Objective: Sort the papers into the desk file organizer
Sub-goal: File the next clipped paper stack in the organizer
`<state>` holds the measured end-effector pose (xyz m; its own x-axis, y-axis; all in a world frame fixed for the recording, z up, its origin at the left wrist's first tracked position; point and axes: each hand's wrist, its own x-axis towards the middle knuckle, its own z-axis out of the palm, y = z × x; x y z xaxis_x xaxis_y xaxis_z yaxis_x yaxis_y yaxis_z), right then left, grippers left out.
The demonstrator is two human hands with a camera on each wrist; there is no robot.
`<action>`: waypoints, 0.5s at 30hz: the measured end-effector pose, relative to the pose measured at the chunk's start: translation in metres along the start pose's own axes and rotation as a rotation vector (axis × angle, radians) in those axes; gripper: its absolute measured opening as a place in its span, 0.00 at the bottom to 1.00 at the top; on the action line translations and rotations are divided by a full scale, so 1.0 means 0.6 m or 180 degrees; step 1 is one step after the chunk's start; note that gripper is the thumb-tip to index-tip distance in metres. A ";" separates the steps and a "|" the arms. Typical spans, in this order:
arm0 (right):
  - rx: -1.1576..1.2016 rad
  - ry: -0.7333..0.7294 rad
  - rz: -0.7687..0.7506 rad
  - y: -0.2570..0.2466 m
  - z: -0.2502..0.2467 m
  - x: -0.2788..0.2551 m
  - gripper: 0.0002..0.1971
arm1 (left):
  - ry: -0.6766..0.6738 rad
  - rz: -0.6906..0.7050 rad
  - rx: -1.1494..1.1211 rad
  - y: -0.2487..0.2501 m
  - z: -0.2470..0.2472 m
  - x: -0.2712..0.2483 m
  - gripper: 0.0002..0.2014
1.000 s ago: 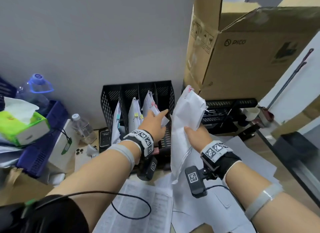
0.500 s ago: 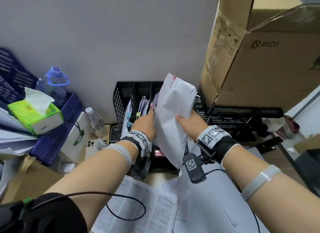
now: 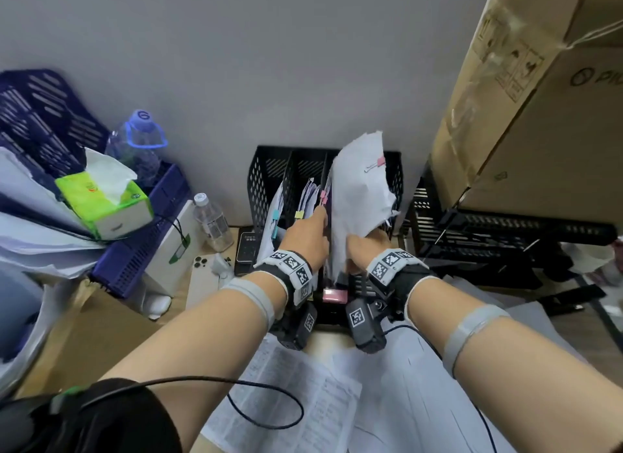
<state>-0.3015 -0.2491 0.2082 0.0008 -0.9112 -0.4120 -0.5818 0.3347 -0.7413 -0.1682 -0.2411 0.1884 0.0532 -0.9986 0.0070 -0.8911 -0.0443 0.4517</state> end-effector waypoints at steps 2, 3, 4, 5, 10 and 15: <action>-0.0104 -0.0138 0.0013 0.014 0.008 -0.002 0.10 | 0.0034 -0.0013 -0.0026 -0.002 0.002 0.001 0.09; -0.0234 -0.0213 0.0049 0.020 0.012 -0.004 0.12 | 0.0030 -0.0006 -0.0043 -0.002 0.003 0.001 0.09; -0.0283 -0.0219 0.0082 0.026 0.016 -0.004 0.15 | 0.0018 0.0018 -0.0059 -0.001 0.003 0.001 0.09; -0.0261 -0.0218 0.0094 0.029 0.019 -0.003 0.16 | -0.0001 0.0053 -0.0067 0.000 0.004 0.000 0.10; -0.0717 -0.0359 0.0037 0.023 0.026 0.006 0.22 | -0.0049 0.0145 -0.0137 0.001 0.004 -0.002 0.11; -0.0462 0.0006 -0.0392 0.013 0.022 0.014 0.07 | -0.0030 0.0180 -0.0256 -0.003 0.005 -0.009 0.11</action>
<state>-0.2955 -0.2511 0.1920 0.0780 -0.9436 -0.3218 -0.6886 0.1824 -0.7018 -0.1681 -0.2355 0.1847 -0.0007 -0.9997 0.0264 -0.8533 0.0144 0.5211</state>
